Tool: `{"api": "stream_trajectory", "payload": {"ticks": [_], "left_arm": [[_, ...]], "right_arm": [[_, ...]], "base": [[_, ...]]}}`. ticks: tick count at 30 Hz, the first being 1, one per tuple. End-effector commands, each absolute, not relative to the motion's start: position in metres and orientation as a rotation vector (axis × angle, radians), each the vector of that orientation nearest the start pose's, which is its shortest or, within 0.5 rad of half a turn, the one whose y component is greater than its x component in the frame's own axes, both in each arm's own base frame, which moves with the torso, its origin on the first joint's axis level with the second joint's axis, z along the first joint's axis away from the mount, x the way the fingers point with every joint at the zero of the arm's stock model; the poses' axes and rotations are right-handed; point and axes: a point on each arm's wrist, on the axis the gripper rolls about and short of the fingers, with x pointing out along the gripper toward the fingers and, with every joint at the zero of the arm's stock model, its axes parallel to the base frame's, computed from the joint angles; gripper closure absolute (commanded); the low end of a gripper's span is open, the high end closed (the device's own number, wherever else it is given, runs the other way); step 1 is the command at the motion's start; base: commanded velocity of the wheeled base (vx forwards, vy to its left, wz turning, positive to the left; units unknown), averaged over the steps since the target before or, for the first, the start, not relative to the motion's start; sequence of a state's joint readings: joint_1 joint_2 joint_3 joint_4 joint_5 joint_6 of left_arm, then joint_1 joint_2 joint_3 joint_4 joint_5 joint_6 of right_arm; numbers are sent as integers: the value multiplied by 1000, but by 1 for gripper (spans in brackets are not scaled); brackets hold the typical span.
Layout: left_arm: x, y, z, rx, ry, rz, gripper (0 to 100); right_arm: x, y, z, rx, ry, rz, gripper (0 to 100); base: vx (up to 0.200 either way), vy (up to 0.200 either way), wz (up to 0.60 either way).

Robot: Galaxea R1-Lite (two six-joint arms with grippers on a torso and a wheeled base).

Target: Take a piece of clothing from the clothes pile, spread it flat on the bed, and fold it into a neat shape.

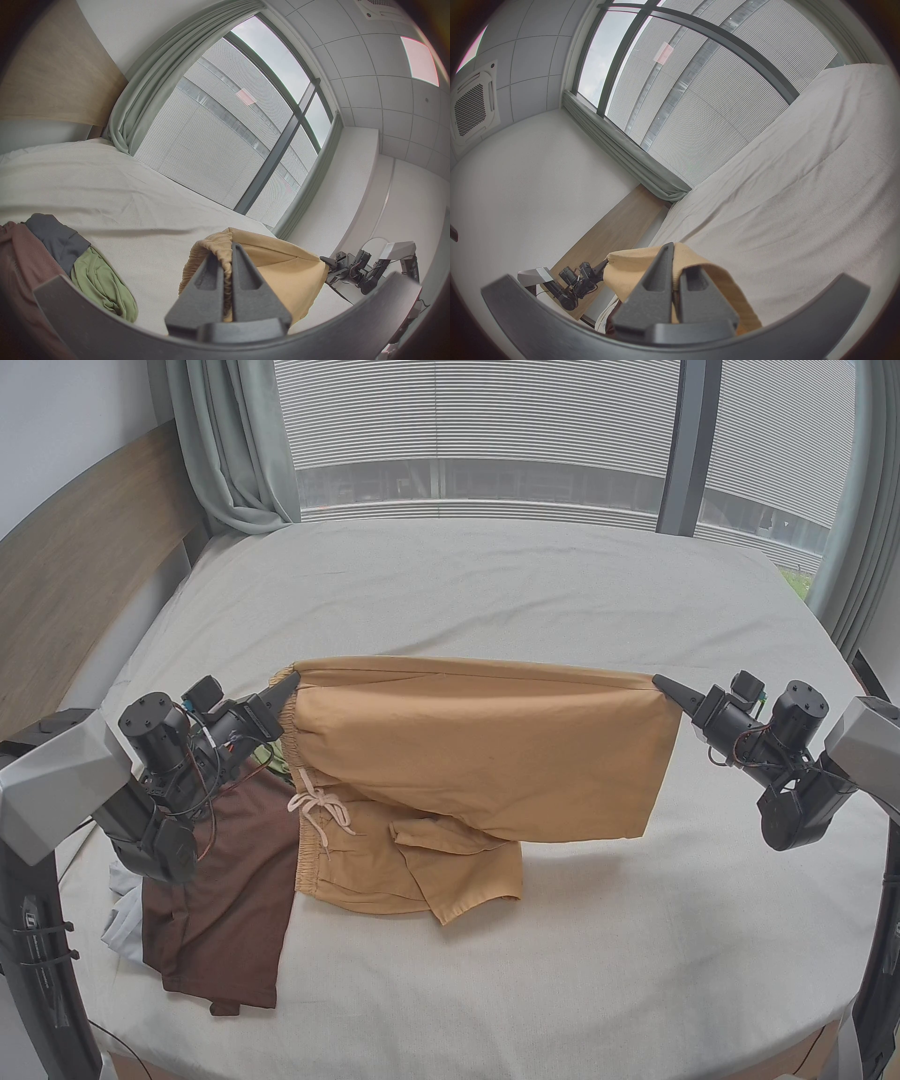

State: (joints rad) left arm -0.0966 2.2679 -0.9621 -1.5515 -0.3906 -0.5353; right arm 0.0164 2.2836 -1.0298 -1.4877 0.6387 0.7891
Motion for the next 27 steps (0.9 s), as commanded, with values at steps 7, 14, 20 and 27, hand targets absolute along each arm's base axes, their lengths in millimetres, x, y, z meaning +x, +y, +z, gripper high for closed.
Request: {"api": "stream_trajectory", "payload": {"ticks": [7,14,20,27], "left_arm": [[442,-54,82,-491,-147,-522,100],[455,-56,77,-520,-165,-533,100],[462,-56,74,-561,-172,-544,100],[467,-57,80,-596,-193,-560,100]], "right_arm": [[454,22,83,690,50,704,100],[468,23,73,686,42,707,100],[476,24,69,681,27,714,100],[487,28,66,679,27,721,100]], "base": [[0,0,0],[0,0,0],[0,0,0],[0,0,0]]}}
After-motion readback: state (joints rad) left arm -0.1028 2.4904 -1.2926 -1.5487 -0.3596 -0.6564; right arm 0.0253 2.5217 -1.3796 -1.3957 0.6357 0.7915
